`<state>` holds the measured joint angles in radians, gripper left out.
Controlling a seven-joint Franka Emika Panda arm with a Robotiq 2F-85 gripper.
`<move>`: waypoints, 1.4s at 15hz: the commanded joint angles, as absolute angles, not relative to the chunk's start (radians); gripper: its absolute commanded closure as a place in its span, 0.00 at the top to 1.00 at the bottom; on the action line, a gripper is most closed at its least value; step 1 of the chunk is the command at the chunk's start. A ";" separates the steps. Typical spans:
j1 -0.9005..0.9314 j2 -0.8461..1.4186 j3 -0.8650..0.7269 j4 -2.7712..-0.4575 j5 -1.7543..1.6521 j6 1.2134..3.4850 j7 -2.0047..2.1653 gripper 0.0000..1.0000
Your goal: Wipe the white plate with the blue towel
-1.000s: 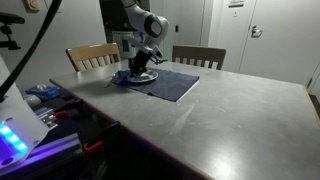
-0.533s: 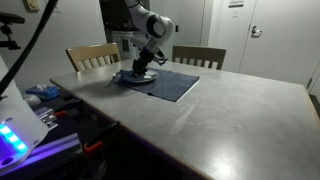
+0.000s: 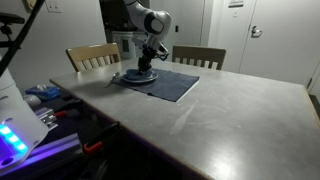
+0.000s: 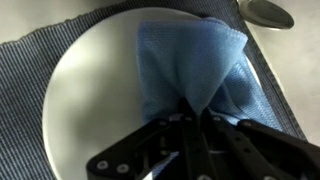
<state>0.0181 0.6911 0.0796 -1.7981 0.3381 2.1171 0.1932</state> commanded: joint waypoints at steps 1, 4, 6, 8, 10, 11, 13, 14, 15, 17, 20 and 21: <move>0.028 0.711 0.091 -1.806 0.333 2.220 0.104 0.02; -0.003 0.727 0.133 -1.782 0.336 2.148 -0.055 0.02; -0.017 0.734 0.148 -1.773 0.330 2.086 -0.142 0.02; -0.018 0.741 0.141 -1.767 0.319 2.010 -0.163 0.02; 0.006 0.740 0.101 -1.775 0.311 1.949 -0.060 0.02; 0.014 0.736 0.084 -1.784 0.318 1.942 -0.001 0.02; 0.019 0.720 0.061 -1.812 0.338 1.971 0.095 0.02; 0.021 0.716 0.052 -1.817 0.345 1.979 0.142 0.02; 0.023 0.712 0.045 -1.822 0.352 1.986 0.190 0.02; 0.030 0.707 0.027 -1.827 0.357 1.990 0.288 0.02; 0.050 0.697 -0.011 -1.835 0.335 1.987 0.439 0.02; 0.059 0.693 -0.026 -1.839 0.327 1.987 0.489 0.02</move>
